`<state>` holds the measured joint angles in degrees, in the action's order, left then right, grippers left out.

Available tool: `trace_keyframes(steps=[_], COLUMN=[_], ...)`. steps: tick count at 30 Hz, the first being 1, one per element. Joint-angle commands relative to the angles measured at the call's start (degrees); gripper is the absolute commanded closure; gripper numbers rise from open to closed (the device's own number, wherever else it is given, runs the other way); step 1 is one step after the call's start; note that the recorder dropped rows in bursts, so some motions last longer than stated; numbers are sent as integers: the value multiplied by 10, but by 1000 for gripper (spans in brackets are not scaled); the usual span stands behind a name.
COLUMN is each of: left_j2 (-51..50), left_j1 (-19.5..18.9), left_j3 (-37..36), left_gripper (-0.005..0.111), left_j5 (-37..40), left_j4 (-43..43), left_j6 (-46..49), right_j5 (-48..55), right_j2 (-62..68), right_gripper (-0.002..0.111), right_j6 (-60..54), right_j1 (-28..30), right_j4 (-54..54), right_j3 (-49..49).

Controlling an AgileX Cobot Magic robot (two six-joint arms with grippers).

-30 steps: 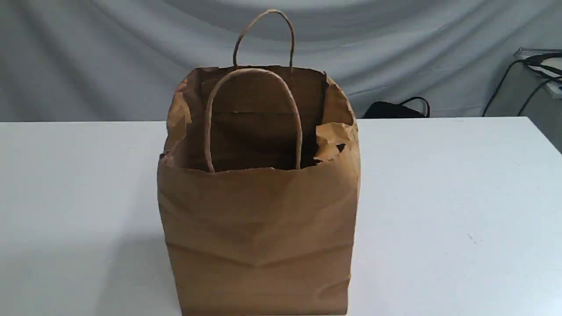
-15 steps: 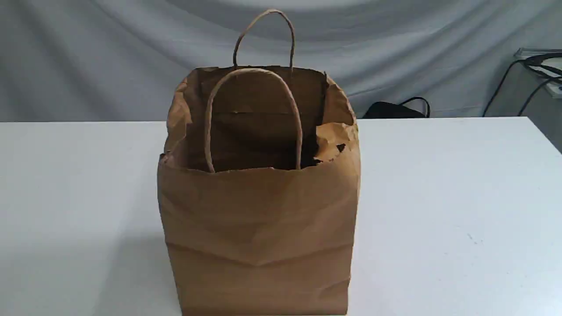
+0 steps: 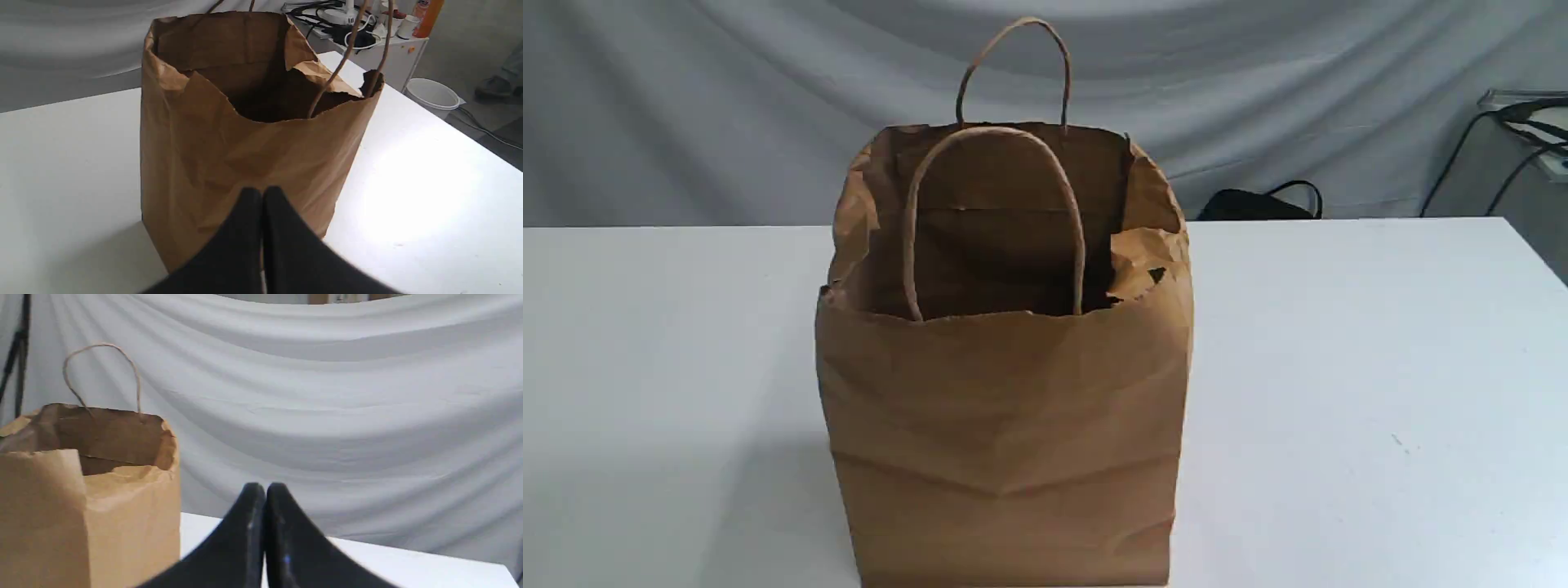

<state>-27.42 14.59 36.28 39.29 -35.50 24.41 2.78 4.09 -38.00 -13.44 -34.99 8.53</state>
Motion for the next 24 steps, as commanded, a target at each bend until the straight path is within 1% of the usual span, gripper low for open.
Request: trace_keyframes(steps=[1,5,17,19,20,21,22,24], left_j2=[3,3,1,1,1,1,1,1], left_j1=[2,2,2,2,2,2,2,2], left_j3=[-3,-3,-3,-3,-3,-3,-3,-3], left_gripper=[107,107,107,107,107,107,107,107], left_j5=[0,0,-1,-1,-1,-1,-1,-1], left_j4=[1,1,1,1,1,1,1,1], left_j6=[-2,-2,-2,-2,-2,-2,-2,-2], right_j5=[-28,-34,-42,-34,-28,-18,-14,7], right_j2=[-38,-41,-41,-41,-41,-41,-41,-41], right_gripper=[108,108,108,108,108,108,108,108], right_j6=[-6,-6,-6,-6,8,39,76,187], right_j1=[28,50,49,49,49,49,49,49], right_j4=[-16,-16,-14,5,37,118,158,293], right_j3=[-41,-63,-64,-64,-64,-64,-64,-66])
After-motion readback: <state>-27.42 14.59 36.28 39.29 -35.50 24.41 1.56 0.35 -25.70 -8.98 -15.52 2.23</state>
